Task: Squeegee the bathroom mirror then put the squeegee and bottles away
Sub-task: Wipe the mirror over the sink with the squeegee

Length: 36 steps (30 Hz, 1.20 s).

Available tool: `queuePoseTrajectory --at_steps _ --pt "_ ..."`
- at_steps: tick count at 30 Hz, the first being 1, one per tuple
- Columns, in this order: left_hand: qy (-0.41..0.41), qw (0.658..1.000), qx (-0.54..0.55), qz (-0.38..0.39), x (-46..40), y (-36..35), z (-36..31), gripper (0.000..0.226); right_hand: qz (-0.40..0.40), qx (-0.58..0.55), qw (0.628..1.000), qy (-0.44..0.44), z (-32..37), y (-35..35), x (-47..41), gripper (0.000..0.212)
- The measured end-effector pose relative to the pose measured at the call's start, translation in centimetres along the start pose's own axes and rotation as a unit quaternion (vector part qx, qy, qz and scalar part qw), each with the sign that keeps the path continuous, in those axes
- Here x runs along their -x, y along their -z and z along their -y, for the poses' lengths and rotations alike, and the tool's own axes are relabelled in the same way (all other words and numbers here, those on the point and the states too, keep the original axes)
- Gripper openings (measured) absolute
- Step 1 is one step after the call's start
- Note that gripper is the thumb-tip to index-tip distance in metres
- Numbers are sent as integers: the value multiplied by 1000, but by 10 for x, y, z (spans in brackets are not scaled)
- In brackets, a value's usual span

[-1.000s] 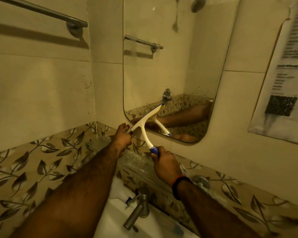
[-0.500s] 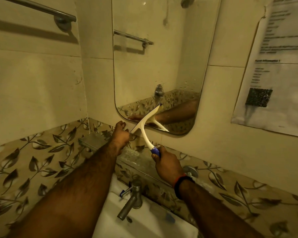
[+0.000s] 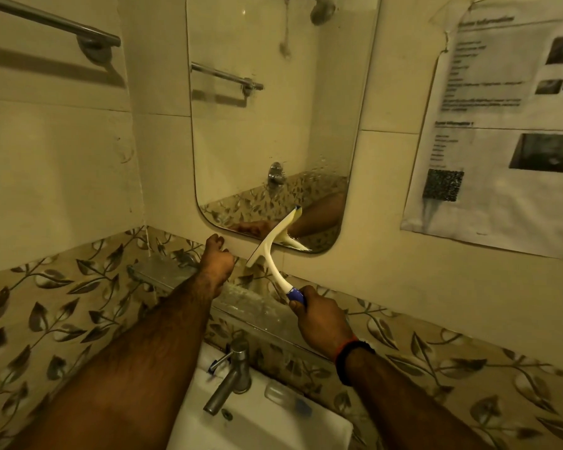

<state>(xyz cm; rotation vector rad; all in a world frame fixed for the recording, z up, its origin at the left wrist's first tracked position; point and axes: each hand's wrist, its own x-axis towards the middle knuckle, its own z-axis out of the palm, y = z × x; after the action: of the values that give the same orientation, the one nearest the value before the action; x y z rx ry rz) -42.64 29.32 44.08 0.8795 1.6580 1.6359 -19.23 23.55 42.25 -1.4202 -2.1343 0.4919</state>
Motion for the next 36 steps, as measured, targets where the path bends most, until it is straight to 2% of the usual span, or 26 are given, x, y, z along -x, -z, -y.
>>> queuePoseTrajectory --at_steps 11,27,36 --pt "1 1000 -11 -25 20 -26 -4 69 6 16 1000 -23 -19 21 23 25" --pt "2 998 -57 -8 50 -42 -12 77 1 22 999 -49 -40 39 48 24" --pt "-10 998 -67 -11 63 -49 -16 71 5 18 999 -47 -39 43 52 26"
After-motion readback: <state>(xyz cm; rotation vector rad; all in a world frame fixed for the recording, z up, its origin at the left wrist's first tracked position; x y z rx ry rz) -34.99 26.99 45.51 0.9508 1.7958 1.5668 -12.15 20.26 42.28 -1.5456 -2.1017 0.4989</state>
